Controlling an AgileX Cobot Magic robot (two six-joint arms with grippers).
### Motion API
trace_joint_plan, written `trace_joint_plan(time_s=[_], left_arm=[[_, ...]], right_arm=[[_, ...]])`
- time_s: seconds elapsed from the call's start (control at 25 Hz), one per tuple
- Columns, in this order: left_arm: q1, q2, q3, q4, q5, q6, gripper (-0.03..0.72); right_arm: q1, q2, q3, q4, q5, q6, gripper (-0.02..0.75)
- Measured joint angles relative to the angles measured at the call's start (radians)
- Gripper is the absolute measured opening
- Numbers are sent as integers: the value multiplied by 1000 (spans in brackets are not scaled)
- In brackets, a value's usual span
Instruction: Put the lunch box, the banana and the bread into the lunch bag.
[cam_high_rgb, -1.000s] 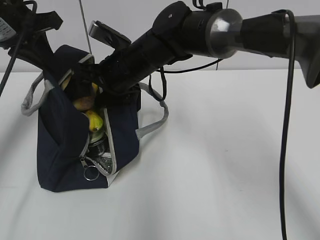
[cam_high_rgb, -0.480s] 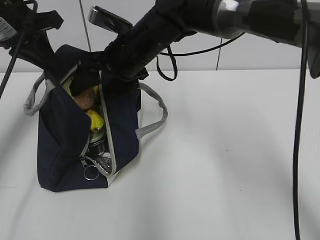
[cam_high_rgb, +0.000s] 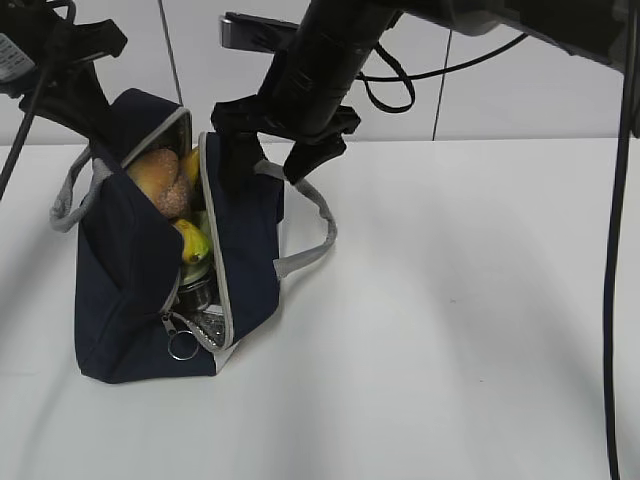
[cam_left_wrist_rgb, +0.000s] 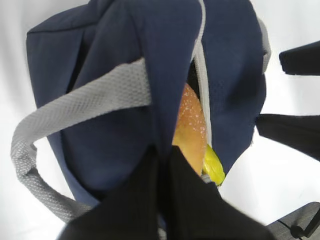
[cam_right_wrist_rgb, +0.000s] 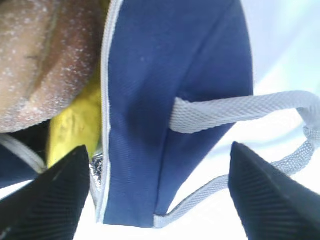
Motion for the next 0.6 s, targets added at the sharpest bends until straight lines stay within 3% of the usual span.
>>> trace_joint_plan(time_s=[0.32,0.6], left_arm=[[0,0,0,-7,0,0,1],[0,0,0,-8,0,0,1]], right_arm=[[0,13,-4,37,6,8,563],[0,60,-4,37,6,14,552]])
